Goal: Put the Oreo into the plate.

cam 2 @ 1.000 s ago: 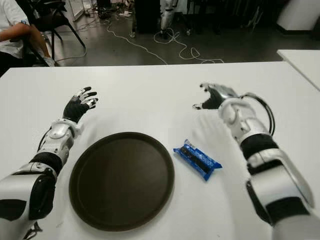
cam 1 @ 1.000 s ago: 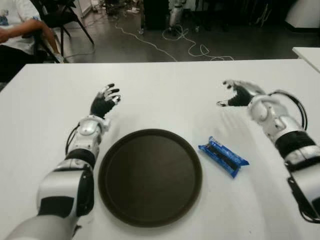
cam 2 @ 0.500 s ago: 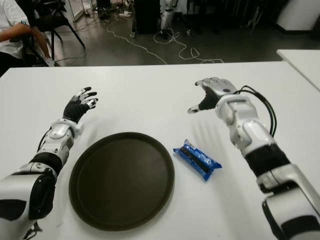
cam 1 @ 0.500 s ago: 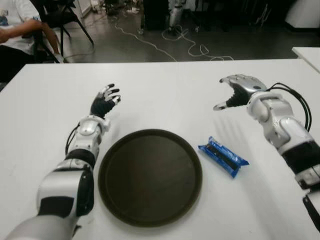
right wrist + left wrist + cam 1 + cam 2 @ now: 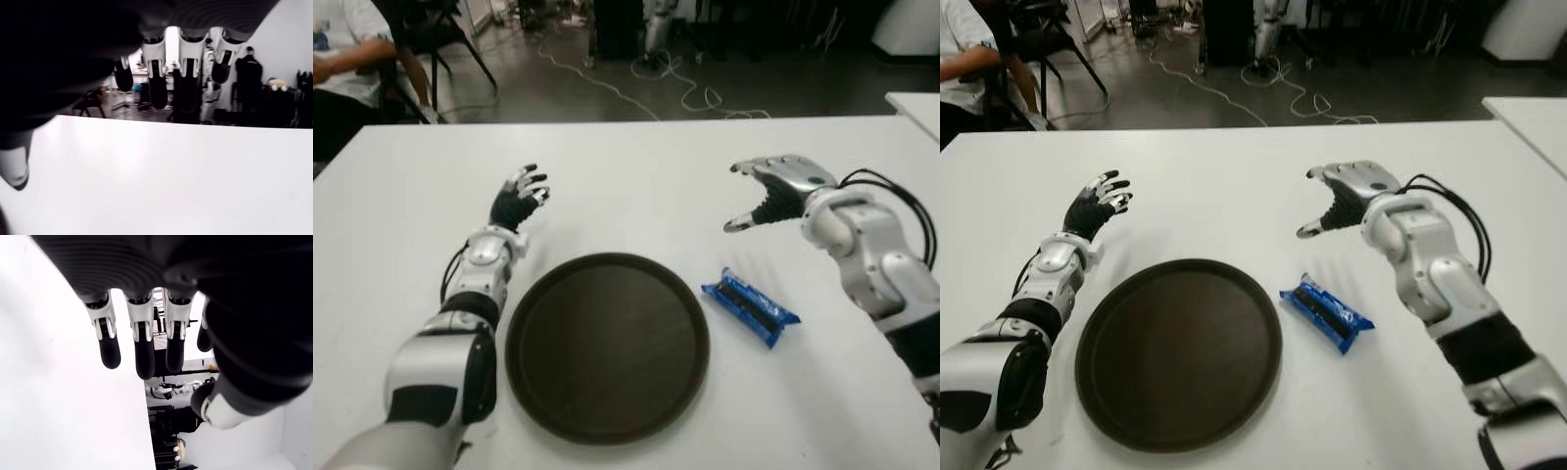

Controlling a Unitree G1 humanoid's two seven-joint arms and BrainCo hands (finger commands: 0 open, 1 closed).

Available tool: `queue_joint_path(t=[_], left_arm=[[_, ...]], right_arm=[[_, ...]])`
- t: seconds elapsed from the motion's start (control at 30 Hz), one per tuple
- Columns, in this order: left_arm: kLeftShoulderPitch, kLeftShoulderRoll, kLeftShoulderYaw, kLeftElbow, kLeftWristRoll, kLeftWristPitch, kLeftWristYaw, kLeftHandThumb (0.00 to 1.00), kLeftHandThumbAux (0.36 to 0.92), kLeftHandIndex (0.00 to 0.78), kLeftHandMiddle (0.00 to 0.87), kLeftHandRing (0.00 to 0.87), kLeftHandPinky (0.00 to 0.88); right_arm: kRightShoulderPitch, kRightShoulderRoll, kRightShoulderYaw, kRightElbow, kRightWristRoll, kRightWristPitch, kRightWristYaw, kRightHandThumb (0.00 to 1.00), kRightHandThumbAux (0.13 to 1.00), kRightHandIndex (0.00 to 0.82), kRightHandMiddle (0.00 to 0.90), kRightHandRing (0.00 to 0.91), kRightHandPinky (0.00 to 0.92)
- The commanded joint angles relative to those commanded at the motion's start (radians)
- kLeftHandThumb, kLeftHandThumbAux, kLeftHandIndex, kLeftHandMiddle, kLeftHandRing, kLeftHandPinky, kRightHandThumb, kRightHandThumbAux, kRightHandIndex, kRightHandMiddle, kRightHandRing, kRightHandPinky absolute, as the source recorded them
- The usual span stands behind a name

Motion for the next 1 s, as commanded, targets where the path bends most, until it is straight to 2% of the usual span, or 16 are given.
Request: queue_joint_path(t=[0.13,0.5,0.8,1.0], left_arm=[[0.000,0.000,0.002,0.000,-0.002,0.003,0.001,0.002,0.773,0.108,0.196,0.191,0.190],[0.005,0.004,0.012,-0.003,-0.013,-0.001,-0.013,0.000,0.743,0.110,0.202,0.196,0.198],[0.008,0.009,0.004,-0.002,0.000,-0.006,-0.002,0.001,0.739,0.113,0.204,0.197,0.194],[0.008,0.010,-0.002,-0.002,0.005,-0.010,-0.003,0.000,0.736,0.108,0.198,0.193,0.183]], right_arm=[[0.032,-0.001,-0.024,-0.056,-0.007,0.014,0.015,0.044,0.470,0.008,0.179,0.141,0.067],[0.070,0.000,-0.026,-0.151,-0.071,0.082,0.074,0.011,0.510,0.000,0.038,0.010,0.004],[0.117,-0.005,-0.034,-0.195,-0.126,0.108,0.091,0.000,0.532,0.000,0.017,0.000,0.000],[0.155,0.008,-0.042,-0.219,-0.205,0.153,0.068,0.000,0.528,0.000,0.032,0.003,0.000]])
